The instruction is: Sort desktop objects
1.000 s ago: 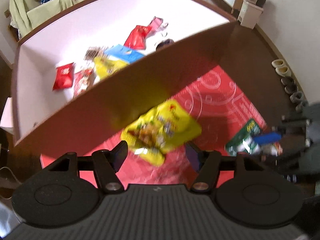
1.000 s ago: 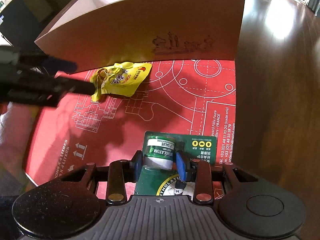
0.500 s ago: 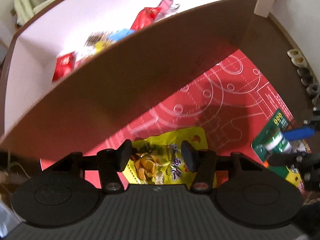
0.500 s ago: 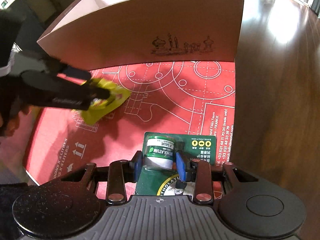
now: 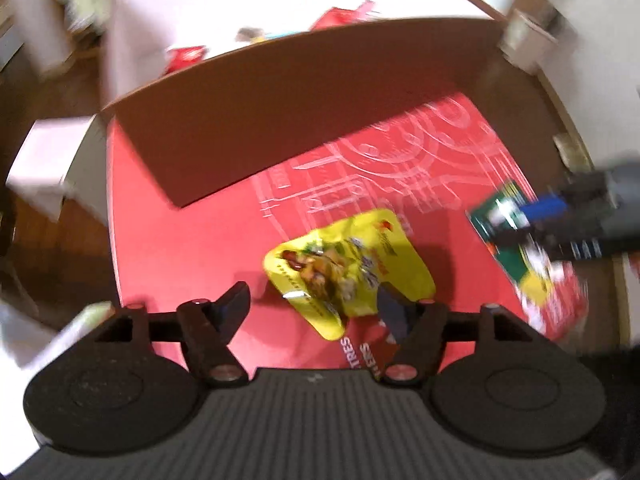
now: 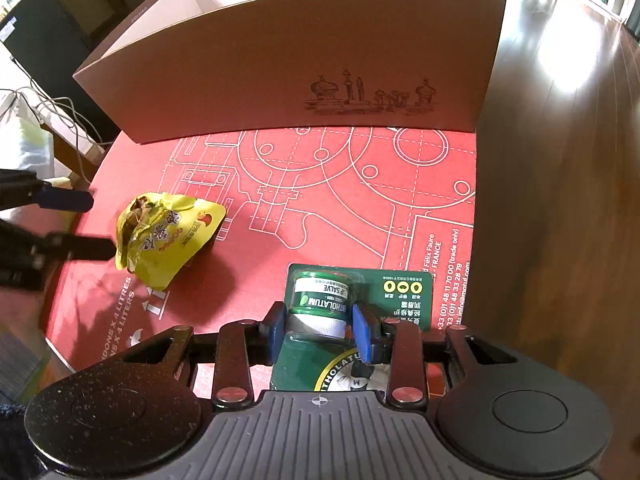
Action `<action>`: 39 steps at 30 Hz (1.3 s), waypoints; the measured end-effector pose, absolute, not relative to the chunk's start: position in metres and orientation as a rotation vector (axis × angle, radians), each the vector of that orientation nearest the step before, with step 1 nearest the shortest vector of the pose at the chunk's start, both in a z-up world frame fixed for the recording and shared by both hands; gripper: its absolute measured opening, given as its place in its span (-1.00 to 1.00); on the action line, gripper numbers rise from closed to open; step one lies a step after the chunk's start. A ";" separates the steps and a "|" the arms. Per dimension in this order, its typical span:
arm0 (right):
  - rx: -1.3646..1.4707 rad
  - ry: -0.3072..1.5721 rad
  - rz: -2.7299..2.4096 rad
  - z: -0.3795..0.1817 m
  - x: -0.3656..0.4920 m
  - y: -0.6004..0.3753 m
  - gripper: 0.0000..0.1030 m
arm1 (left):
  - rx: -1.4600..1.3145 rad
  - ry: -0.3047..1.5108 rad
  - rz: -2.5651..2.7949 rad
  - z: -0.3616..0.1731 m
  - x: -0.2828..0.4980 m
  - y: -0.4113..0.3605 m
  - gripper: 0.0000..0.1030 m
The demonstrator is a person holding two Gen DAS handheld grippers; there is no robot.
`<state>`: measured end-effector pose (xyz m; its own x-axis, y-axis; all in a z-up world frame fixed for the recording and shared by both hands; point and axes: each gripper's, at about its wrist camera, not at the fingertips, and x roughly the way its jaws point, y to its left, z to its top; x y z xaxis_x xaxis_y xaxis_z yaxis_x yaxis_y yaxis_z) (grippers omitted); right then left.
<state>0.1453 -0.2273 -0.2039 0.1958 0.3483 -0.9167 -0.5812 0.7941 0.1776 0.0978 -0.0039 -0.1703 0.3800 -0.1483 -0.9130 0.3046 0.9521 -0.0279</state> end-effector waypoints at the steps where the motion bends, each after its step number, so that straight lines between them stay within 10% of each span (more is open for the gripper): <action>1: -0.228 1.210 0.658 -0.204 0.145 -0.227 -0.32 | 0.163 1.143 -0.300 -0.170 0.095 -0.003 0.38; 12: -0.212 1.201 0.648 -0.204 0.143 -0.231 -0.32 | 0.428 1.099 -0.456 -0.190 0.092 -0.025 0.52; 16: -0.211 1.199 0.647 -0.204 0.142 -0.231 -0.32 | 0.524 1.079 -0.512 -0.197 0.091 -0.032 -0.15; 19: -0.214 1.197 0.645 -0.204 0.142 -0.230 -0.32 | 0.585 1.067 -0.545 -0.201 0.090 -0.037 -0.22; 39: -0.267 1.166 0.689 -0.191 0.135 -0.212 -0.34 | 0.045 1.233 -0.254 -0.158 0.106 -0.002 -0.24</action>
